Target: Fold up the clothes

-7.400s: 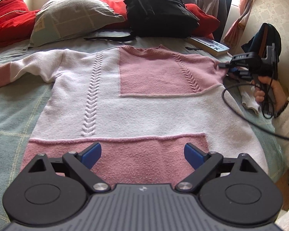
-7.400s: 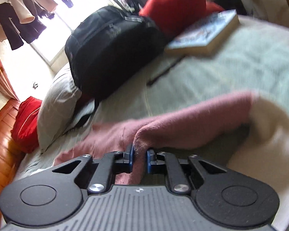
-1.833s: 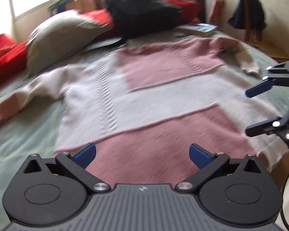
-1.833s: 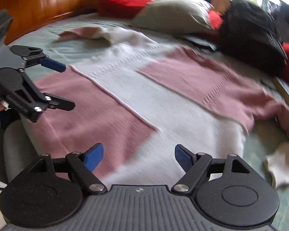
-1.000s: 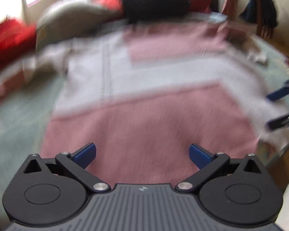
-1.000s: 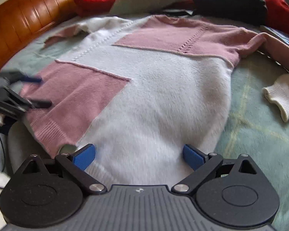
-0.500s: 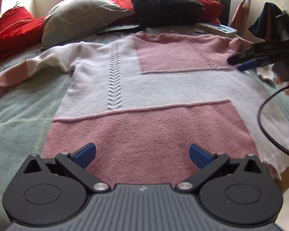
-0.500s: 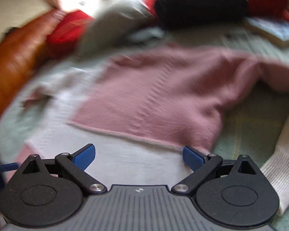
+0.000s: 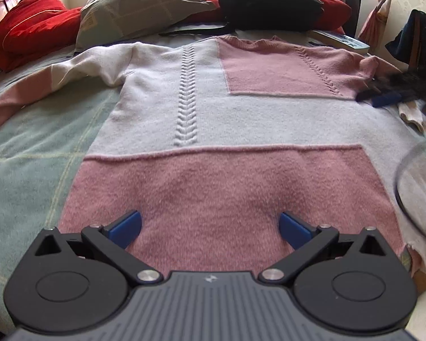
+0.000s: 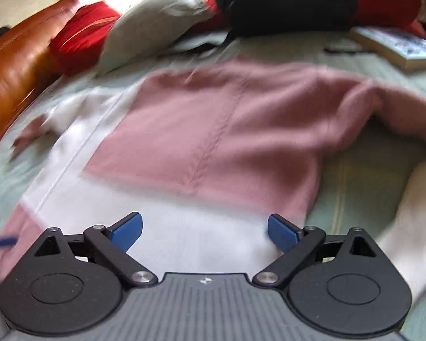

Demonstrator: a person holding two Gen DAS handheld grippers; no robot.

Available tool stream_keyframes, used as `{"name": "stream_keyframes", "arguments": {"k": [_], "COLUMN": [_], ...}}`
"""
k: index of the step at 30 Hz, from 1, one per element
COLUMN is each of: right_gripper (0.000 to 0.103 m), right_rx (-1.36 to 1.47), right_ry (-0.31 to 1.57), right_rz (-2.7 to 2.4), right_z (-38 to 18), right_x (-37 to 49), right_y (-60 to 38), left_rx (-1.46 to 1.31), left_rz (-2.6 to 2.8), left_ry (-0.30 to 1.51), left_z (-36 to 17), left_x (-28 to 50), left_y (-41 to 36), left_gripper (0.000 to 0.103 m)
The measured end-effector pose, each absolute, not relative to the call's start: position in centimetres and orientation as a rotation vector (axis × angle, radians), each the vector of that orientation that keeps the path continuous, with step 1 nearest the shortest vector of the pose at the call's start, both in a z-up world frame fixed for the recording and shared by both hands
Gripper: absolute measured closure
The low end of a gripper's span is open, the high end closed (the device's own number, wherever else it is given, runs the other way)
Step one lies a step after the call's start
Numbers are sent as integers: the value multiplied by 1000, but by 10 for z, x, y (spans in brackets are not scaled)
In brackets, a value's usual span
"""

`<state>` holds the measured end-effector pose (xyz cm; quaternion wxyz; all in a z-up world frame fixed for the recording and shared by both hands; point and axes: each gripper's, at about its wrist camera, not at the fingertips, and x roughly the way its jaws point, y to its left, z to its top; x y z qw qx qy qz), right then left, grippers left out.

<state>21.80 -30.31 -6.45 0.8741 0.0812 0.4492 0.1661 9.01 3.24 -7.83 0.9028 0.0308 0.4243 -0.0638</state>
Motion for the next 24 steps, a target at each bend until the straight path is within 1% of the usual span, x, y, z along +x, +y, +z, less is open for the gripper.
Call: {"name": "stream_keyframes", "arguments": {"k": [3, 6, 8, 12, 14, 17, 20, 24], "right_gripper": [2, 2, 2, 2, 2, 1, 0, 0], "right_rx": [130, 73, 34, -101, -116, -154, -153, -109], "right_ry": [958, 958, 938, 837, 838, 887, 877, 881], "right_rz": [364, 364, 356, 380, 417, 393, 365, 311], "right_z": [-70, -63, -53, -42, -48, -66, -76, -64], "right_x": [183, 165, 167, 182, 192, 195, 186, 183], "right_y": [-300, -292, -283, -254, -240, -230, -231, -233], "left_rx": [70, 86, 113, 156, 129, 84, 24, -37], "left_rz": [-129, -124, -125, -118, -123, -130, -162, -192], "left_ry": [882, 888, 873, 827, 854, 900, 883, 922], "left_z": [-79, -76, -68, -55, -62, -74, -82, -61], "left_x": [83, 78, 80, 92, 95, 100, 84, 93], "left_y": [32, 29, 28, 29, 32, 36, 45, 60], "left_gripper": [1, 1, 1, 1, 1, 1, 1, 1]}}
